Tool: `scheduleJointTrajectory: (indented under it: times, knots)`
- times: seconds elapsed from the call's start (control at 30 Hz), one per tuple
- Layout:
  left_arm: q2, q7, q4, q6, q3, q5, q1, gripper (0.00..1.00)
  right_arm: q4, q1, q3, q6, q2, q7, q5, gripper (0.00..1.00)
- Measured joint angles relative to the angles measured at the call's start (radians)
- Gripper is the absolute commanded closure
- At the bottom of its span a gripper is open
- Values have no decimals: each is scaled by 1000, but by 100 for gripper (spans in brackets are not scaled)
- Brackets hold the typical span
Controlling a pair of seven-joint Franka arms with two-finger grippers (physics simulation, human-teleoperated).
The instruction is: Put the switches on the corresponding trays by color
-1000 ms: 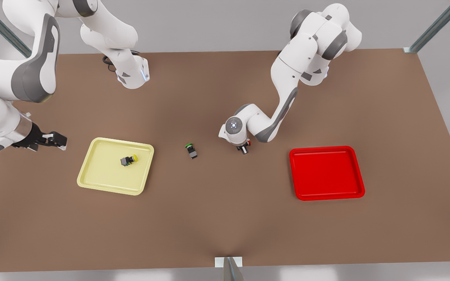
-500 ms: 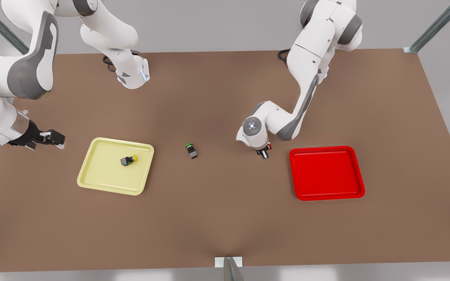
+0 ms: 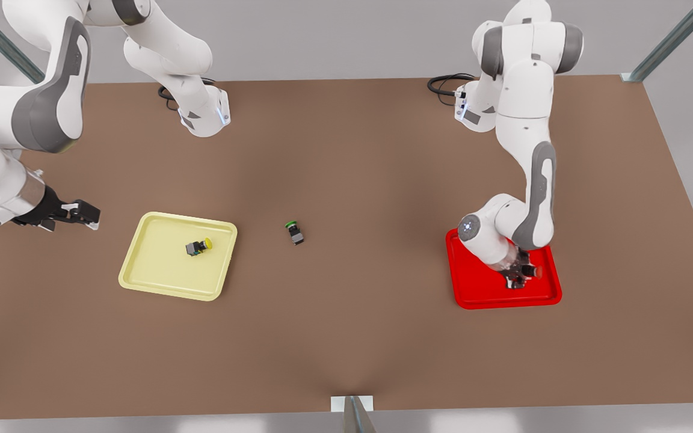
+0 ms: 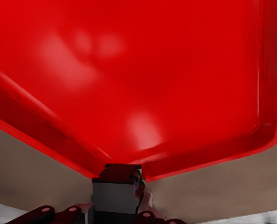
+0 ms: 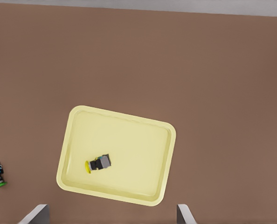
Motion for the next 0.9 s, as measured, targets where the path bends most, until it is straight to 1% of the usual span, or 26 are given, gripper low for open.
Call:
scheduleJointTrajectory:
  times: [0.07,0.1,0.2,0.23,0.33,0.37,0.4,0.43,0.5,0.53,0.63,0.7,0.73,0.8,0.83,0.87,0.9]
  knots:
    - [0,17,0,-16,-1,-2,0,0,0,1,0,0,0,0,0,0]
    - [-1,32,0,-28,-2,-69,0,0,0,1,0,-1,0,0,0,0]
    - [1,62,-1,-60,-4,-483,0,0,1,4,2,-2,-2,0,0,0]
    - [0,61,-1,-60,-4,-581,-1,0,2,2,2,-2,-2,0,0,0]
    - [-1,61,-1,-64,-4,-755,-1,0,2,2,2,-2,-2,0,0,0]
    - [-14,56,-1,-84,-4,-787,-3,0,2,2,2,-2,0,0,0,0]
    - [-57,28,2,-144,-2,-821,-2,0,2,2,2,-2,0,0,0,0]
    - [-118,-94,12,-222,-1,-854,-4,0,2,2,2,0,0,0,0,0]
    - [-204,-401,94,-351,-3,-899,-5,0,2,2,0,1,0,0,0,0]
    - [-221,-570,166,-416,-5,-920,-6,0,2,-1,0,0,-1,0,0,0]
    - [-239,-1086,396,-508,-2,-978,-6,0,2,2,0,3,-2,0,0,0]
    - [-233,-1238,549,-586,-6,-997,-10,0,2,1,0,0,-2,0,1,0]
    - [-236,-1248,581,-606,-24,-1004,13,0,3,2,0,0,-2,0,0,0]
    - [-292,-1264,591,-615,-337,-994,271,0,3,0,0,-3,-3,0,0,0]
    - [-303,-1265,591,-615,-435,-976,349,0,3,1,0,-3,-2,0,0,0]
    - [-312,-1265,591,-615,-499,-961,412,0,3,2,1,-3,-3,0,0,0]
    - [-314,-1265,591,-614,-517,-944,415,0,3,3,2,-3,-3,0,0,0]
